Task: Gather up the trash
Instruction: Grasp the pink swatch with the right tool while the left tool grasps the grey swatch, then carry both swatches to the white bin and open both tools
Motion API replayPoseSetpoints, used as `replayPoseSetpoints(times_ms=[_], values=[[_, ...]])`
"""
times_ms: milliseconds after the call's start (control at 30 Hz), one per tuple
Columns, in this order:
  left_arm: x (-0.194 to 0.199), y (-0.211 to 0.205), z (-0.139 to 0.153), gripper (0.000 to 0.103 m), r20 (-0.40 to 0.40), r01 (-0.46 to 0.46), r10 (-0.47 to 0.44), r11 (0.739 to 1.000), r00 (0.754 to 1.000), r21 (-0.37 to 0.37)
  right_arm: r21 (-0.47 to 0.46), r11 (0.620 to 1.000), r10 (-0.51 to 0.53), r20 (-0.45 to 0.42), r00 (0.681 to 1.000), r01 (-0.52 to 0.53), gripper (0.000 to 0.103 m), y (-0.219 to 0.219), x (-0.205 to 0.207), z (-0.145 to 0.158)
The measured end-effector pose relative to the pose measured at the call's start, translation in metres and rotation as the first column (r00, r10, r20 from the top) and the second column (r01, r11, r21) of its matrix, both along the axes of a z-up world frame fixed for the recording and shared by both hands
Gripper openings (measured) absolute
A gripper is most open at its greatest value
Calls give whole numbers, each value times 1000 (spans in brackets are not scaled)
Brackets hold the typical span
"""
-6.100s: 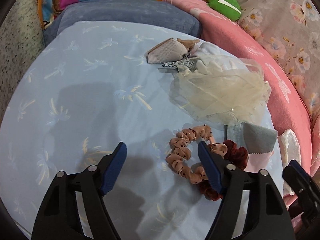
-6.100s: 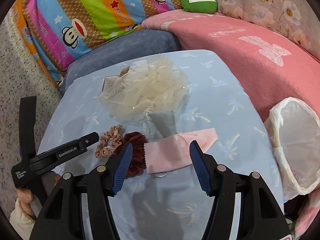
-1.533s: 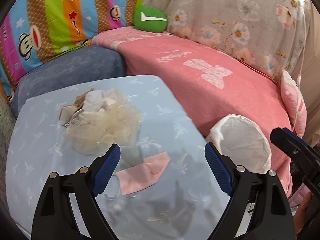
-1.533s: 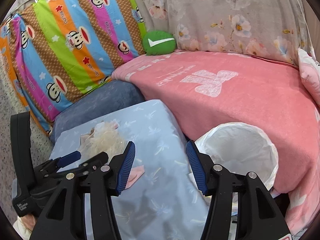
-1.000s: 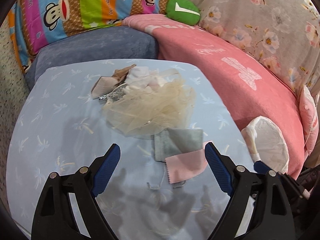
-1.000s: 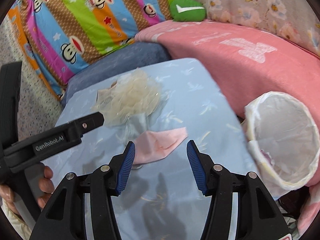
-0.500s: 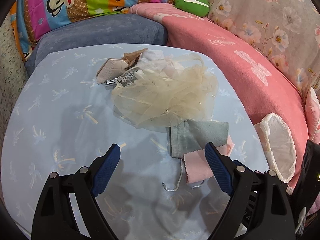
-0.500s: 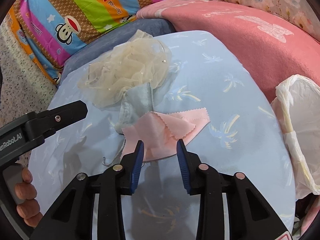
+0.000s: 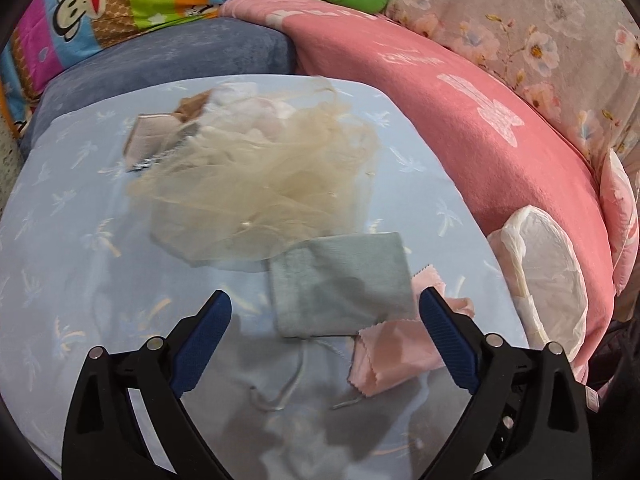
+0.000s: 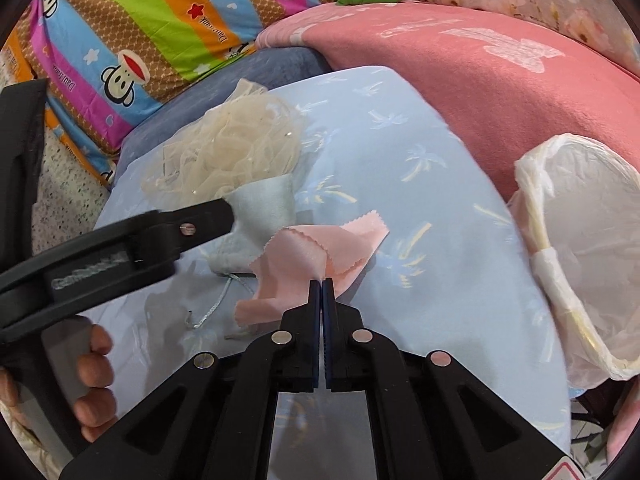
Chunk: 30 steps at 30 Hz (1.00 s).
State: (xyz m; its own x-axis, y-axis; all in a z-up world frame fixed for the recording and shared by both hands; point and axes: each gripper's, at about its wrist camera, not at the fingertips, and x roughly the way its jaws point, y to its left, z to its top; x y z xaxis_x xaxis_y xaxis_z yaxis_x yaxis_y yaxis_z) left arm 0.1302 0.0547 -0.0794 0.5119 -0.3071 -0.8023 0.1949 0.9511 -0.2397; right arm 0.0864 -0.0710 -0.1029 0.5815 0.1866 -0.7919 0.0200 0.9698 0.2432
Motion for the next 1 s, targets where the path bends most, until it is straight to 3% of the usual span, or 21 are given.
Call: replayPoseSetpoints(times_ms=[300, 333, 400, 433, 533, 567, 600, 767, 1000], values=[[17, -31, -30, 89, -72, -1, 6, 997, 997, 74, 24, 998, -50, 11, 999, 50, 1, -24, -9, 8], [17, -31, -31, 86, -77, -1, 6, 998, 997, 69, 26, 998, -55, 16, 998, 55, 1, -27, -9, 10], [16, -30, -35, 70, -91, 6, 1, 997, 996, 72, 33, 998, -63, 23, 998, 62, 1, -31, -10, 13], [14, -29, -34, 69, -84, 3, 4, 997, 996, 77, 37, 997, -68, 28, 997, 66, 1, -33, -11, 14], [10, -22, -32, 48, -83, 10, -5, 998, 997, 65, 45, 996, -76, 39, 996, 74, 1, -37, -12, 19], [8, -20, -31, 34, -87, 11, -6, 998, 996, 61, 49, 996, -78, 42, 996, 76, 1, -38, -13, 20], [7, -18, -31, 27, -92, 13, -7, 998, 996, 58, 53, 996, -80, 47, 996, 77, 1, -39, -13, 22], [-5, -12, -17, 12, -78, 25, -23, 999, 997, 20, 65, 995, -86, 89, 992, 80, 1, -42, -20, 40], [-24, -22, 19, 10, -9, 73, -73, 997, 997, -18, 77, 993, -105, 166, 981, 93, 1, -50, -32, 77]])
